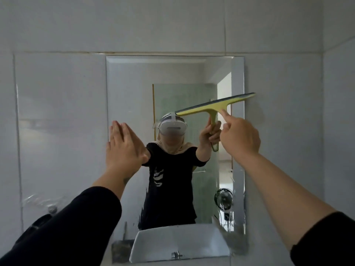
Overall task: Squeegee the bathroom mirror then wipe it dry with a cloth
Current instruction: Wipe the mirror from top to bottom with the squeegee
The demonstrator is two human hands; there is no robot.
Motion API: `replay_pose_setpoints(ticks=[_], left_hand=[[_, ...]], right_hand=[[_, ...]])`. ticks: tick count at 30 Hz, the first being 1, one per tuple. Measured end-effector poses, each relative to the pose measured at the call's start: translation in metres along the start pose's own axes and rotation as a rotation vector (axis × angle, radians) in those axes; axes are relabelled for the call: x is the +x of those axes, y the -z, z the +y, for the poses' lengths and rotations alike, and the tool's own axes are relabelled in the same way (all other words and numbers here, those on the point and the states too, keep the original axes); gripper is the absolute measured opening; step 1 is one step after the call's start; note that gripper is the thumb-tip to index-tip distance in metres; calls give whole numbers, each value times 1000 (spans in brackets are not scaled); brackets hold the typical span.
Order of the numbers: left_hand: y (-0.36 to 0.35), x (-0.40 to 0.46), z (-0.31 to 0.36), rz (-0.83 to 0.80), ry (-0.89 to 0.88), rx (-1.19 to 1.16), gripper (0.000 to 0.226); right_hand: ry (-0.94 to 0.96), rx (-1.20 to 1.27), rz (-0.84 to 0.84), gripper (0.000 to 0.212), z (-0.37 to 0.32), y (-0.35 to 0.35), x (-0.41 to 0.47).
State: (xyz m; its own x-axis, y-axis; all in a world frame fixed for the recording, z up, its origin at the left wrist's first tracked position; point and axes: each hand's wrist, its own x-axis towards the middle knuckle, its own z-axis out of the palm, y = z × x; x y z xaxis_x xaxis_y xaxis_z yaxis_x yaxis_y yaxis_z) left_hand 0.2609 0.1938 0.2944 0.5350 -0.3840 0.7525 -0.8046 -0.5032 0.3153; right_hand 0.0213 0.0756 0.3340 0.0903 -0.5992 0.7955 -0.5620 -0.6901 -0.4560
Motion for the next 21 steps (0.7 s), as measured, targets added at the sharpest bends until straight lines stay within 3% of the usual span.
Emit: replay_pose_setpoints(ticks=[8,12,17,21], left_hand=[[-3,0,-5,31,-37,-43,120],[-8,-7,-13,125,-71,-49,118],[-18,-32,-30,101,-18,-58,119],[-19,-43,-44,49,19,-44,120]], right_hand=[[-126,341,86,51,-21,-46,-33],[-158,503,122,51,-46,-80,-49],[-139,455,91,50,-77,-99,-70],[-4,372,14,52,-107,-107,-85]])
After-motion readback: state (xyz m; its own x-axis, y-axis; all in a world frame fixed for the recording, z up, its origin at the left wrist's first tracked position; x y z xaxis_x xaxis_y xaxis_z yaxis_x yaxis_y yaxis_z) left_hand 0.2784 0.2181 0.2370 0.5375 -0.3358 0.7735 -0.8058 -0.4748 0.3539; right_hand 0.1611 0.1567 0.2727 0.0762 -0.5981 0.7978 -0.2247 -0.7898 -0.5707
